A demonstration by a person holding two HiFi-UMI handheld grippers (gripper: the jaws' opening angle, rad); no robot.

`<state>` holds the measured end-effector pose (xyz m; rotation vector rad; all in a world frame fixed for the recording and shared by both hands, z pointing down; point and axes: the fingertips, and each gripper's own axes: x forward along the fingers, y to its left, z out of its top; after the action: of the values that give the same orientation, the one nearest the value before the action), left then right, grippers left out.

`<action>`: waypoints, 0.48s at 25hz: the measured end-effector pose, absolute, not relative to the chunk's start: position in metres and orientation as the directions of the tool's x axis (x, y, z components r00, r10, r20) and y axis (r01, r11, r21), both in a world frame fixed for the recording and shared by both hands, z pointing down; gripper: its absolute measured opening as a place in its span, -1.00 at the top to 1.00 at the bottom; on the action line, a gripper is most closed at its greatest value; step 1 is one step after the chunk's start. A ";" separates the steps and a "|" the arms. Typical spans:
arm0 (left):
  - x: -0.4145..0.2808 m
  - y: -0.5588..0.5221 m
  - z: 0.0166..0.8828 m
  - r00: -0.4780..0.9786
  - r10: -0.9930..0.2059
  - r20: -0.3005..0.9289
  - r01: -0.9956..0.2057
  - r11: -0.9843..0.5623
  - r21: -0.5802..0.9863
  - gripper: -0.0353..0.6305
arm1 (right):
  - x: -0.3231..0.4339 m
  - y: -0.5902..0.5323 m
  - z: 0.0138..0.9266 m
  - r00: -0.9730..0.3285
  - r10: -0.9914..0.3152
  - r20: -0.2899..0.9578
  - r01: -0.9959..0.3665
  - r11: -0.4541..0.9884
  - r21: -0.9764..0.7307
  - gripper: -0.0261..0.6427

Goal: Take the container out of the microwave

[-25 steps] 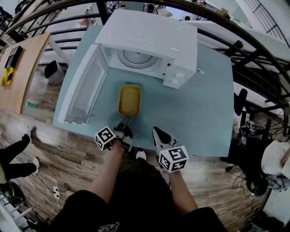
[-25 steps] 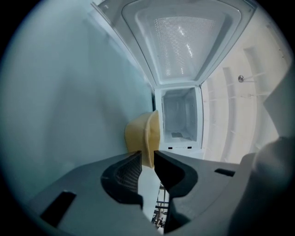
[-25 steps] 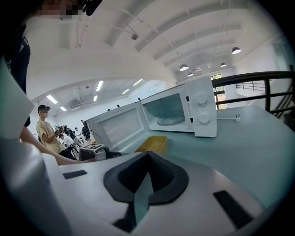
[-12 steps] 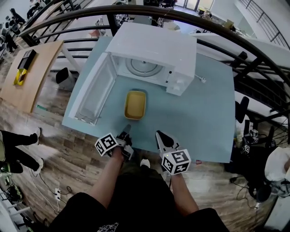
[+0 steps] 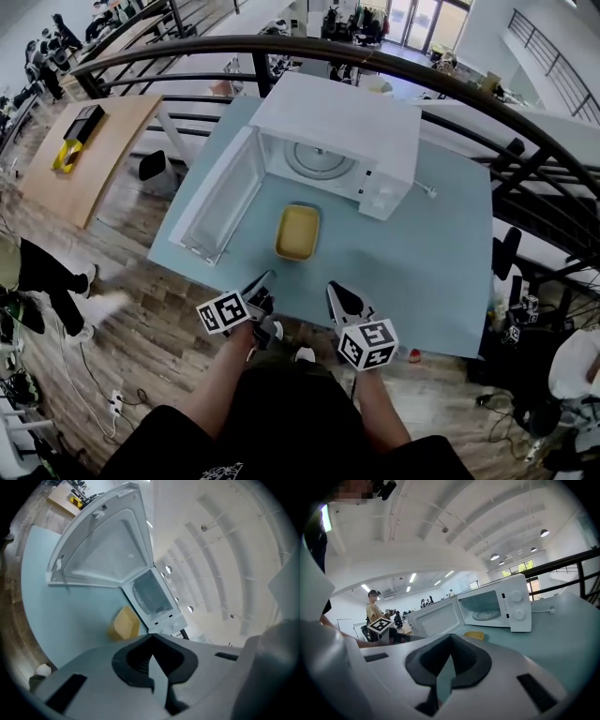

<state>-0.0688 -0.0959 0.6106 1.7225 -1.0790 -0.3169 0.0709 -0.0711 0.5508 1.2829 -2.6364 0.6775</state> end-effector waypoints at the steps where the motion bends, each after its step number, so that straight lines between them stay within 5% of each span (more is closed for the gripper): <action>1: -0.068 -0.096 0.605 0.570 -0.777 0.267 -0.515 -0.085 0.853 0.87 | 0.068 -0.071 0.547 -0.633 -0.714 0.301 -0.771 0.543 -0.333 0.90; 12: -0.057 -0.102 0.526 0.660 -0.717 0.225 -0.657 -0.405 0.635 0.87 | 0.067 -0.075 0.513 -0.580 -0.772 0.261 -0.810 0.513 -0.283 0.90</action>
<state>-0.0571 -0.1023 0.5258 2.1593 -1.0587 -0.1076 0.0668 -0.0747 0.5132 1.3859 -2.6435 0.5775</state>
